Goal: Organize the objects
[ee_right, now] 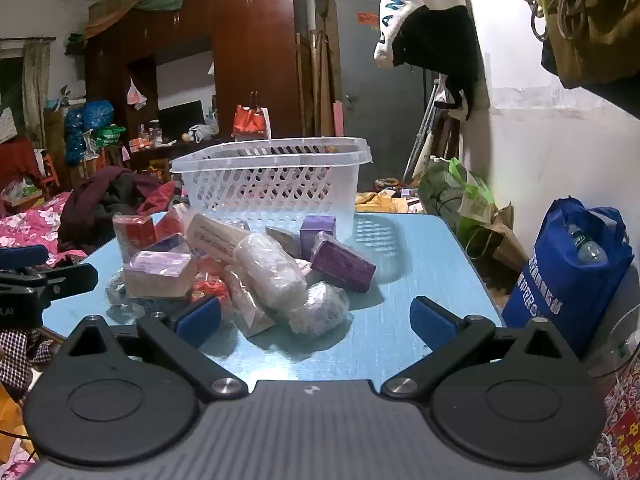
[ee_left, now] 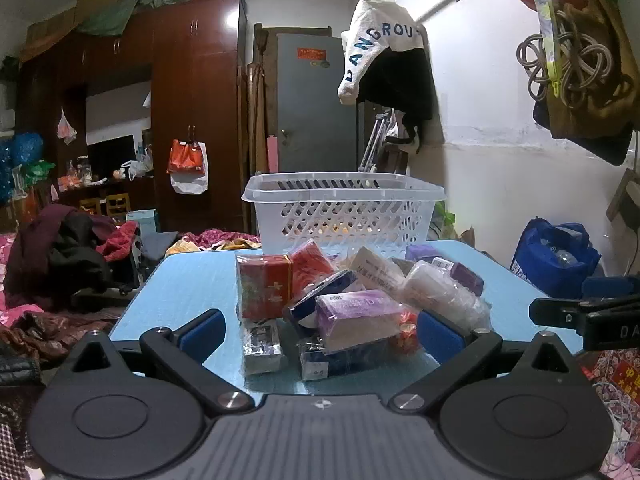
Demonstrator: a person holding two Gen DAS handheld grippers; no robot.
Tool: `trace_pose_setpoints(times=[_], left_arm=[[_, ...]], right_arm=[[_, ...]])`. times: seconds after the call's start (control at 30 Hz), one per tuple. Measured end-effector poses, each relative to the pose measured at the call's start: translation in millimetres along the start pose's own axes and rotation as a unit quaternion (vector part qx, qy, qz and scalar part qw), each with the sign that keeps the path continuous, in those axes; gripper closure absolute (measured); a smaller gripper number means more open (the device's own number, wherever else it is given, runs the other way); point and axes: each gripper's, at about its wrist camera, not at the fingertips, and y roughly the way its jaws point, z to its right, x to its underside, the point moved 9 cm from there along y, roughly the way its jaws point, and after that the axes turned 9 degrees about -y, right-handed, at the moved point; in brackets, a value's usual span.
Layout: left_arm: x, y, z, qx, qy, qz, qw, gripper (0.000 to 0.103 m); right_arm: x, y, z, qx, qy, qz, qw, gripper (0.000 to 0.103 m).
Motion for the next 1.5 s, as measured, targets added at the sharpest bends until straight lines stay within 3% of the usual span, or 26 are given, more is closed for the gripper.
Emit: trace_pose_setpoints(times=[1.5], left_arm=[[-4, -9, -11, -0.01, -0.002, 0.006, 0.9999, 0.0]], right_arm=[[3, 0, -6, -0.006, -0.011, -0.004, 1.0, 0.0]])
